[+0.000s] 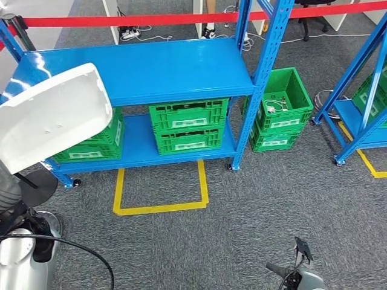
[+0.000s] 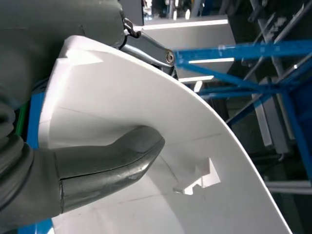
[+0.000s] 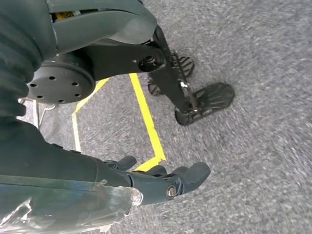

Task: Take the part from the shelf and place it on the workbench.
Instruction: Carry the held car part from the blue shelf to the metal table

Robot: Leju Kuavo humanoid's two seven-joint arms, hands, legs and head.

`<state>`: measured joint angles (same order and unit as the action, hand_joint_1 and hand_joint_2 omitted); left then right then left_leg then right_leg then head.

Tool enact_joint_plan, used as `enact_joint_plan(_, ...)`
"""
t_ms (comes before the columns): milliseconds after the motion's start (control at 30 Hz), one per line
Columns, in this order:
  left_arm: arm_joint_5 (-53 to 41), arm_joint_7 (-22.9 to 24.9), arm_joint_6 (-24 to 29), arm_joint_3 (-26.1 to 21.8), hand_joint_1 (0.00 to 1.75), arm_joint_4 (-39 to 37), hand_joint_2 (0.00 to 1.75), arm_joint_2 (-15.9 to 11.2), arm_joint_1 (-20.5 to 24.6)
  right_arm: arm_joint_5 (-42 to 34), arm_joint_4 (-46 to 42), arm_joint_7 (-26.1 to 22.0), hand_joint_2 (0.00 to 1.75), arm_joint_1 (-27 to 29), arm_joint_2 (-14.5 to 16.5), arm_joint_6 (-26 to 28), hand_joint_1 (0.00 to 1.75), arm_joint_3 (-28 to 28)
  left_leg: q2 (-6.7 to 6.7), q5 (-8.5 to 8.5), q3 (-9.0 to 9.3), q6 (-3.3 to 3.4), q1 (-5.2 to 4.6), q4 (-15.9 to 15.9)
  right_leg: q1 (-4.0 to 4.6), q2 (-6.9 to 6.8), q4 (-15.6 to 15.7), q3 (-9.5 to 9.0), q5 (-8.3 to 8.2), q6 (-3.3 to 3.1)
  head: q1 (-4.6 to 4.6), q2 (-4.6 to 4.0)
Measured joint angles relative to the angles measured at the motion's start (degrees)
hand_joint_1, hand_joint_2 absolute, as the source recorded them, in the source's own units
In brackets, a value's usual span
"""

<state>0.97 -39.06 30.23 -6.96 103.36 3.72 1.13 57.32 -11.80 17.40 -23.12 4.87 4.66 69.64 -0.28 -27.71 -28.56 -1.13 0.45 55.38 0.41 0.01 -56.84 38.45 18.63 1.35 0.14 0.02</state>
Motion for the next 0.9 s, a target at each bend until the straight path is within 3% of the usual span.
enact_joint_plan(33,0.01,0.04,-0.06,-0.02,1.75,-0.02,1.75,0.01,-0.03,-0.01,0.00,0.02,1.75,0.08,0.00,-0.03,0.00,0.00,0.10,0.52,-0.58,0.50,0.02,0.11,-0.09,0.02,0.05,0.26,-0.18,0.31,-0.08,0.00)
enact_joint_plan(67,0.02,0.08,-0.11,-0.03,1.75,-0.03,1.75,0.01,-0.04,-0.01,0.01,0.07,1.75,0.20,0.02,-0.05,0.00,0.00,0.17,1.08,-1.20,1.01,0.06,0.16,-0.18,0.02,-0.47,0.77,0.73,0.65,-0.07,0.00)
enact_joint_plan(133,0.04,0.15,-0.18,-0.05,1.75,-0.04,1.75,0.03,-0.03,-0.01,0.02,0.16,1.75,0.28,0.10,-0.13,0.00,-0.01,0.27,2.34,-2.64,1.71,0.20,0.09,-0.37,0.03,-4.73,2.30,5.70,1.27,0.01,0.00)
enact_joint_plan(200,0.07,0.20,-0.20,-0.08,1.75,-0.04,1.75,0.04,-0.05,0.04,0.02,0.20,1.75,0.17,0.17,-0.19,0.00,-0.07,0.25,3.62,-4.31,1.89,0.17,0.09,-0.51,0.01,-12.55,4.00,10.94,1.67,0.15,0.00)
enact_joint_plan(233,0.09,0.22,-0.20,-0.09,1.75,-0.04,1.75,0.05,-0.10,0.12,0.02,0.19,1.75,0.14,0.17,-0.19,0.00,-0.12,0.25,4.27,-5.16,1.84,0.15,0.10,-0.53,0.01,-16.05,4.43,11.66,1.78,0.18,0.00)
enact_joint_plan(300,0.16,0.33,-0.24,-0.12,1.75,-0.04,1.75,0.05,-0.25,0.44,0.02,0.07,1.75,0.18,0.17,-0.25,0.00,-0.36,0.26,5.57,-6.78,1.59,0.16,0.15,-0.53,0.01,-18.24,3.07,9.14,1.75,0.23,0.00)
enact_joint_plan(333,0.20,0.41,-0.28,-0.14,1.75,-0.04,1.75,0.05,-0.33,0.65,0.02,-0.05,1.75,0.17,0.17,-0.36,0.00,-0.52,0.26,6.18,-7.49,1.39,0.18,0.17,-0.54,0.01,-16.06,0.75,7.47,1.65,0.22,0.00)
enact_joint_plan(367,0.23,0.49,-0.36,-0.16,1.75,-0.03,1.75,0.04,-0.40,0.87,0.02,-0.21,1.75,0.11,0.17,-0.52,0.00,-0.73,0.26,6.74,-8.07,1.14,0.15,0.21,-0.52,0.02,-12.10,-2.42,7.11,1.51,0.22,0.00)
enact_joint_plan(433,0.31,0.57,-0.49,-0.21,1.75,0.01,1.75,0.02,-0.46,1.21,0.02,-0.48,1.75,-0.08,0.19,-0.86,0.00,-1.16,0.27,7.66,-8.66,0.53,0.05,0.34,-0.36,0.10,-3.34,-8.54,9.23,1.05,0.13,0.00)
enact_joint_plan(467,0.34,0.58,-0.56,-0.23,1.75,0.03,1.75,0.01,-0.47,1.33,0.02,-0.56,1.75,-0.13,0.19,-0.97,0.00,-1.35,0.29,8.04,-8.74,0.21,0.03,0.36,-0.22,0.13,-0.88,-9.98,10.50,0.76,0.13,0.00)
enact_joint_plan(567,0.46,0.59,-0.64,-0.27,1.75,0.04,1.75,0.00,-0.62,1.51,0.03,-0.63,1.75,-0.05,0.28,-1.07,0.00,-1.62,0.28,8.19,-9.02,-0.78,0.25,0.59,-0.07,-0.08,0.07,-9.98,10.35,-0.63,0.11,0.00)
enact_joint_plan(633,0.57,0.63,-0.65,-0.41,1.75,0.04,1.75,-0.07,-0.81,1.66,0.03,-0.73,1.75,-0.04,0.39,-1.19,0.00,-1.88,0.24,4.71,-10.43,-1.30,0.30,4.15,-0.20,-0.47,0.16,-9.62,9.42,-1.54,-0.08,0.00)
enact_joint_plan(700,0.64,0.70,-0.66,-0.56,1.75,0.04,1.75,-0.14,-1.02,1.81,0.02,-0.89,1.75,0.10,0.43,-1.33,0.00,-2.22,0.23,-0.11,-13.00,-1.62,0.27,11.72,-0.09,-0.89,0.11,-8.92,8.72,-1.92,-0.21,0.00)
enact_joint_plan(733,0.67,0.72,-0.67,-0.60,1.75,0.03,1.75,-0.16,-1.16,1.85,0.03,-0.95,1.75,0.22,0.44,-1.40,0.00,-2.33,0.23,-1.40,-13.90,-1.68,0.26,14.96,0.00,-1.16,0.08,-8.58,8.50,-1.98,-0.21,0.00)
enact_joint_plan(767,0.71,0.73,-0.70,-0.63,1.75,0.03,1.75,-0.16,-1.28,1.90,0.03,-0.98,1.75,0.33,0.47,-1.49,0.00,-2.40,0.24,-1.59,-14.02,-1.64,0.22,16.54,0.08,-1.50,0.05,-8.30,8.33,-2.00,-0.21,0.00)
enact_joint_plan(800,0.81,0.76,-0.83,-0.70,1.75,0.02,1.75,-0.17,-1.36,1.93,0.04,-0.99,1.75,0.40,0.52,-1.58,0.00,-2.45,0.31,-0.73,-13.05,-1.51,0.17,15.79,0.14,-1.90,0.03,-8.12,8.22,-1.98,-0.21,0.00)
enact_joint_plan(833,1.03,0.84,-1.08,-0.78,1.75,0.03,1.75,-0.17,-1.38,1.97,0.04,-1.00,1.75,0.44,0.57,-1.66,0.00,-2.49,0.56,0.78,-11.10,-1.29,0.06,13.03,0.19,-2.34,0.01,-8.03,8.17,-1.94,-0.22,0.00)
enact_joint_plan(900,1.85,1.10,-2.07,-0.91,1.75,0.04,1.75,-0.17,-1.32,1.99,0.04,-1.01,1.75,0.42,0.66,-1.77,0.00,-2.66,2.66,3.39,-6.36,-0.61,-0.51,5.28,0.43,-3.27,-0.07,-7.99,8.18,-1.77,-0.25,0.00)
